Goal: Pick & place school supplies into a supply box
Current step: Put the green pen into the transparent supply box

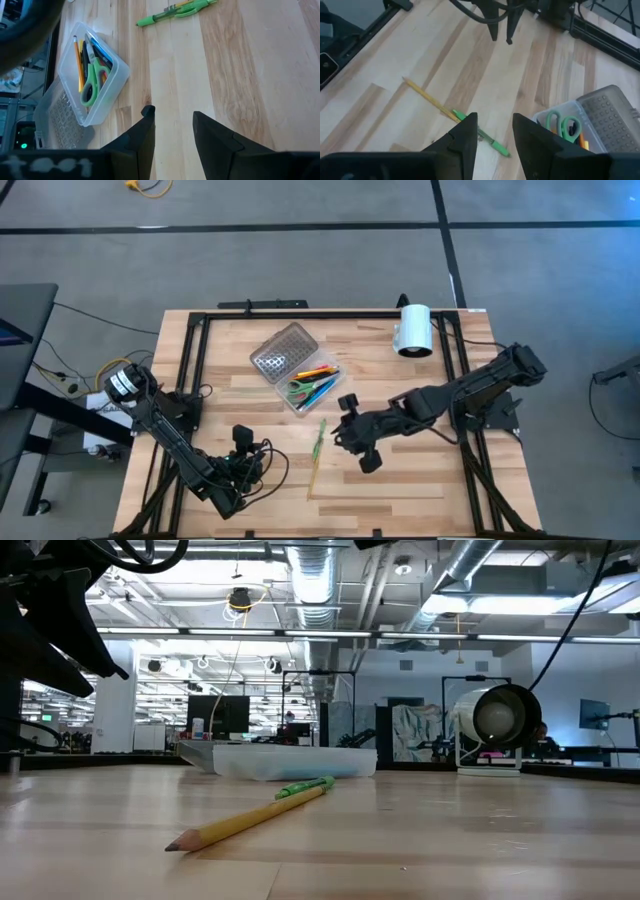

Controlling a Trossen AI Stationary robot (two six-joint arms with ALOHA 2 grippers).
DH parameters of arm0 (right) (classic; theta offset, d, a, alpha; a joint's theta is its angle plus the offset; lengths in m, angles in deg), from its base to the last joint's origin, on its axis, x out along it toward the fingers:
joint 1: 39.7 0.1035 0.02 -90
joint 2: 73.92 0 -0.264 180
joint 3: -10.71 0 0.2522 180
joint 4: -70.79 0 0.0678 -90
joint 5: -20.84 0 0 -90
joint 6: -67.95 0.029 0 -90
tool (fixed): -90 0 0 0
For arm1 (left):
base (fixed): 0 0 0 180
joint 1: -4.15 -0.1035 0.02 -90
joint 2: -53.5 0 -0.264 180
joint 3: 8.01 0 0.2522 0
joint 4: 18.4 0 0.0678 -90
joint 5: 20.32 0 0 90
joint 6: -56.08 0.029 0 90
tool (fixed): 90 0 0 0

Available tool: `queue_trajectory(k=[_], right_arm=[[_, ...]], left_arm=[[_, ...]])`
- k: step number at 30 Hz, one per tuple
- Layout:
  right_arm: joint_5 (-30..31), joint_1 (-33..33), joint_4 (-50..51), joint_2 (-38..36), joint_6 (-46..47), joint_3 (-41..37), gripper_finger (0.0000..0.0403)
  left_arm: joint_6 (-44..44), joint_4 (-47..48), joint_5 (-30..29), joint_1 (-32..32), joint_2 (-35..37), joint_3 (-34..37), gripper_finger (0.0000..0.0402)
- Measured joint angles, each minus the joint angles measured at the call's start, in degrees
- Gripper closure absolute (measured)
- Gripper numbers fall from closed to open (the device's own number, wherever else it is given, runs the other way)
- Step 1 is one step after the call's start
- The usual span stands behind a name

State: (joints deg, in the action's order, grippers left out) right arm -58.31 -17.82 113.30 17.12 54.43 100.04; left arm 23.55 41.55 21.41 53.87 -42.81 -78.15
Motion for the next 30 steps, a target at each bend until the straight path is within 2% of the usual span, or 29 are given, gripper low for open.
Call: queue_trajectory(k=[7, 13, 18, 22, 30], right_arm=[[-0.2, -0.3, -0.5, 2.1, 0.0, 0.0, 0.0285], [-0.7, -1.7, -1.6, 8.5, -0.4, 0.0, 0.0285], [-4.8, -3.3, -5.3, 15.1, -1.5, 0.0, 0.0285], [-5.2, -4.5, -8.4, 19.6, -2.0, -0.1, 0.0285], [-7.8, -6.8, -11.0, 24.4, -4.5, 0.0, 0.0274]], left_arm=[[0.1, 0.0, -0.1, 0.0, 0.0, 0.0, 0.0278], [0.1, 0.0, -0.1, 0.0, 0.0, 0.0, 0.0278], [0.2, 0.0, -0.2, 0.0, 0.0, 0.0, 0.0278], [0.2, 0.0, -0.2, 0.0, 0.0, 0.0, 0.0278], [0.4, 0.0, -0.2, 0.0, 0.0, 0.0, 0.0278]])
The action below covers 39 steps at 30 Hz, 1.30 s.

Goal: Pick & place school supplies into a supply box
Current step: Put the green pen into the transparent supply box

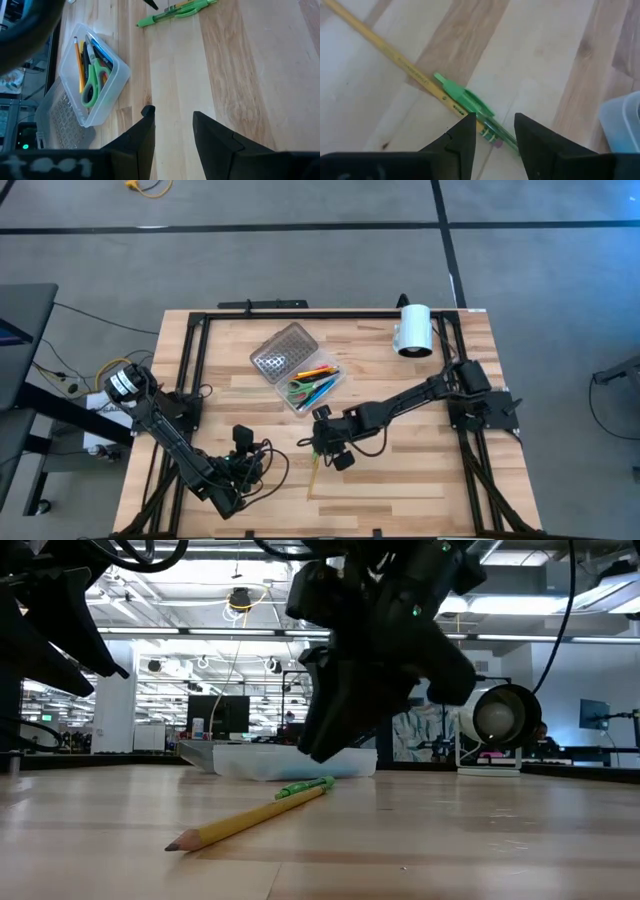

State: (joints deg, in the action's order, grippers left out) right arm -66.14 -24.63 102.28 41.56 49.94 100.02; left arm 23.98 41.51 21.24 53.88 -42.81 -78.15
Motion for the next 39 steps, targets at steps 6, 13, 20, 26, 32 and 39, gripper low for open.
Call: queue_trajectory(k=[6, 13, 20, 26, 32, 39], right_arm=[[-0.2, -0.6, -0.2, 0.1, -0.6, 0.0, 0.0269], [-2.2, -1.7, -0.5, 0.1, -2.3, 0.0, 0.0276], [-2.9, -2.5, 0.3, 0.3, -2.5, 0.0, 0.0285], [-3.3, -2.9, -2.0, 3.9, -3.2, 0.5, 0.0285], [-3.3, -3.5, -0.4, 4.6, -2.7, 0.5, 0.0285], [-3.6, -4.2, 0.2, 4.8, 0.1, 0.5, 0.029]], left_arm=[[0.0, 0.0, 0.0, 0.0, 0.0, 0.0, 0.0278], [0.0, 0.0, 0.0, 0.0, 0.0, 0.0, 0.0278], [0.0, 0.0, 0.0, 0.0, 0.0, 0.0, 0.0278], [0.0, -0.2, 0.0, 0.0, 0.0, 0.0, 0.0278], [0.0, -0.2, 0.0, 0.0, 0.0, 0.0, 0.0278], [0.0, -0.2, 0.0, 0.0, 0.0, 0.0, 0.0278]])
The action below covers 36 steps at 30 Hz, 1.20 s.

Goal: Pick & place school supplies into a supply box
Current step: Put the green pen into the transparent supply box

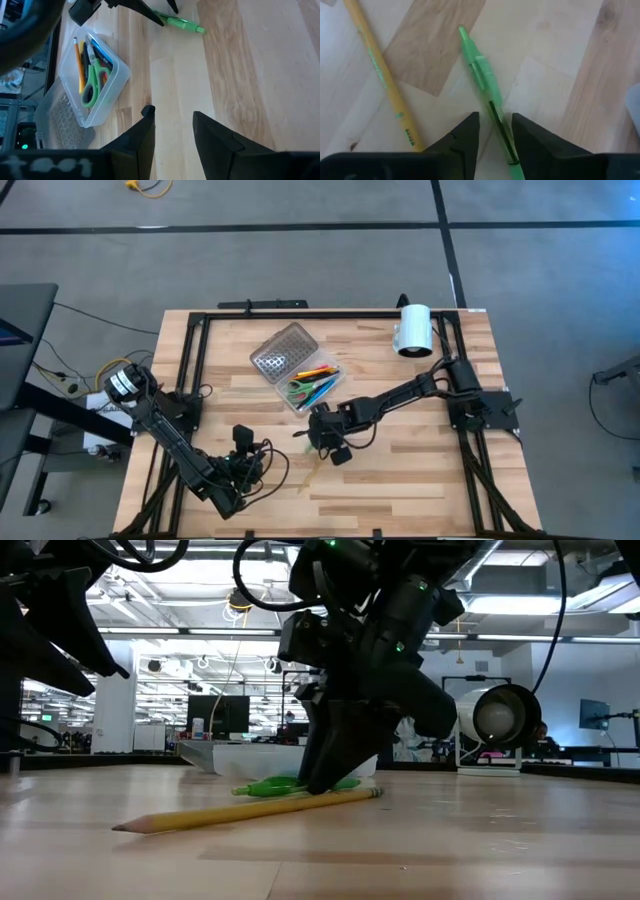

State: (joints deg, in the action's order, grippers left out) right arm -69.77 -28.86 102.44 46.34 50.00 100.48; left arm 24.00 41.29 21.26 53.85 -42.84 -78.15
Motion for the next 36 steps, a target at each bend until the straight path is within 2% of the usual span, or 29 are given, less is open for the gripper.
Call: queue_trajectory(k=[4, 10, 12, 17, 25, 31, 36], right_arm=[[-0.1, -0.2, 0.5, 0.0, 0.0, -0.1, 0.0318], [0.3, -0.4, 1.5, 0.1, -0.1, 0.0, 0.0386], [0.6, -0.4, 1.7, 0.1, 0.0, 0.0, 0.0393], [2.1, -0.4, 1.9, 0.1, 1.9, 0.0, 0.0376], [2.2, -0.4, 2.0, 0.1, 3.4, -0.1, 0.0388], [2.2, -0.5, 3.1, 0.1, 8.1, 0.0, 0.0352], [2.5, -0.7, 9.8, 0.1, 13.1, 2.3, 0.034]], left_arm=[[0.0, 0.0, 0.0, 0.0, 0.0, 0.0, 0.0278], [0.0, 0.0, 0.0, 0.0, 0.0, 0.0, 0.0278], [0.0, 0.0, 0.0, 0.0, 0.0, 0.0, 0.0278], [0.0, 0.0, 0.0, 0.0, 0.0, 0.0, 0.0278], [0.0, 0.0, 0.0, 0.0, 0.0, 0.0, 0.0278], [0.0, 0.0, 0.0, 0.0, 0.0, 0.0, 0.0278], [0.0, 0.0, 0.0, 0.0, 0.0, 0.0, 0.0278]])
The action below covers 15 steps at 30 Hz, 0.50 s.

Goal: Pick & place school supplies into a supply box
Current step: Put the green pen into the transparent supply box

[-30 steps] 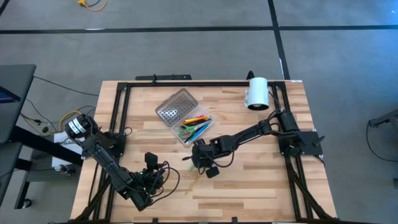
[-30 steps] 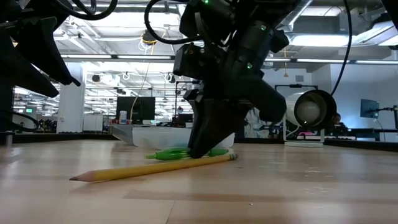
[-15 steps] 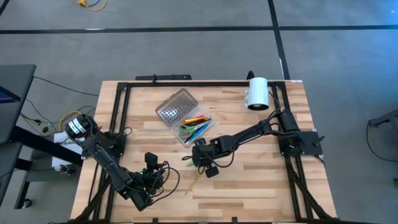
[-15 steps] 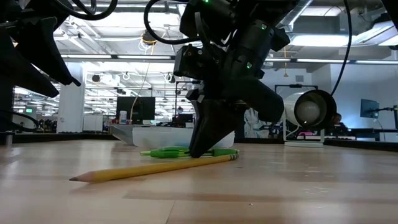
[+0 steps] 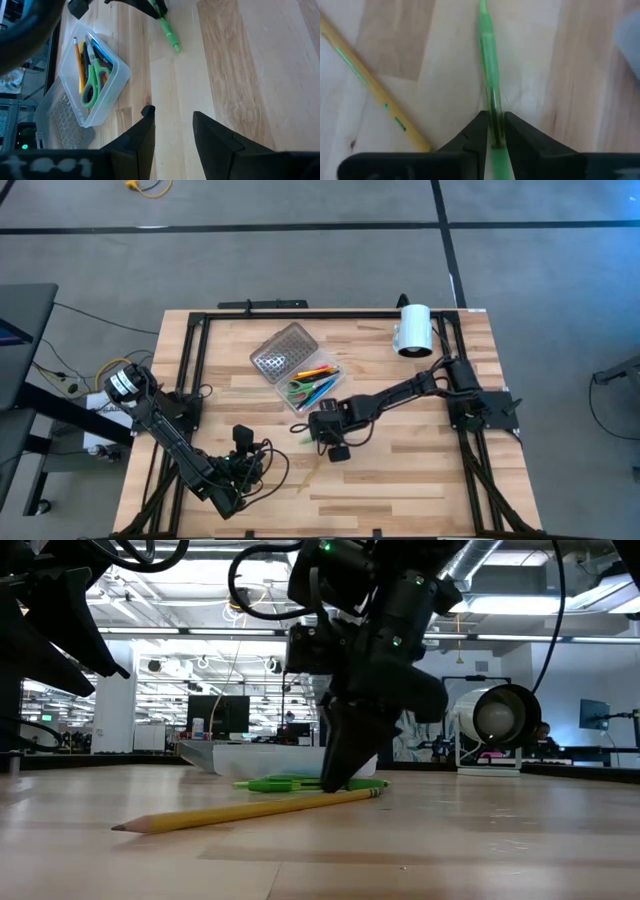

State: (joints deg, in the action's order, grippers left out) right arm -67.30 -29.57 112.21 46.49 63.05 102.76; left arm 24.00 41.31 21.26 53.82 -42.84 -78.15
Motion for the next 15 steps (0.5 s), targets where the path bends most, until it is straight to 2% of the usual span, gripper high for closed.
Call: queue_trajectory(k=[7, 15], right_arm=[[0.1, -0.1, 6.6, 0.1, 3.4, 2.5, 0.0345], [-0.3, -0.5, 8.0, 0.1, 3.4, 2.6, 0.0392]], left_arm=[[0.0, 0.0, 0.0, 0.0, 0.0, 0.0, 0.0278], [0.0, 0.0, 0.0, 0.0, 0.0, 0.0, 0.0278]])
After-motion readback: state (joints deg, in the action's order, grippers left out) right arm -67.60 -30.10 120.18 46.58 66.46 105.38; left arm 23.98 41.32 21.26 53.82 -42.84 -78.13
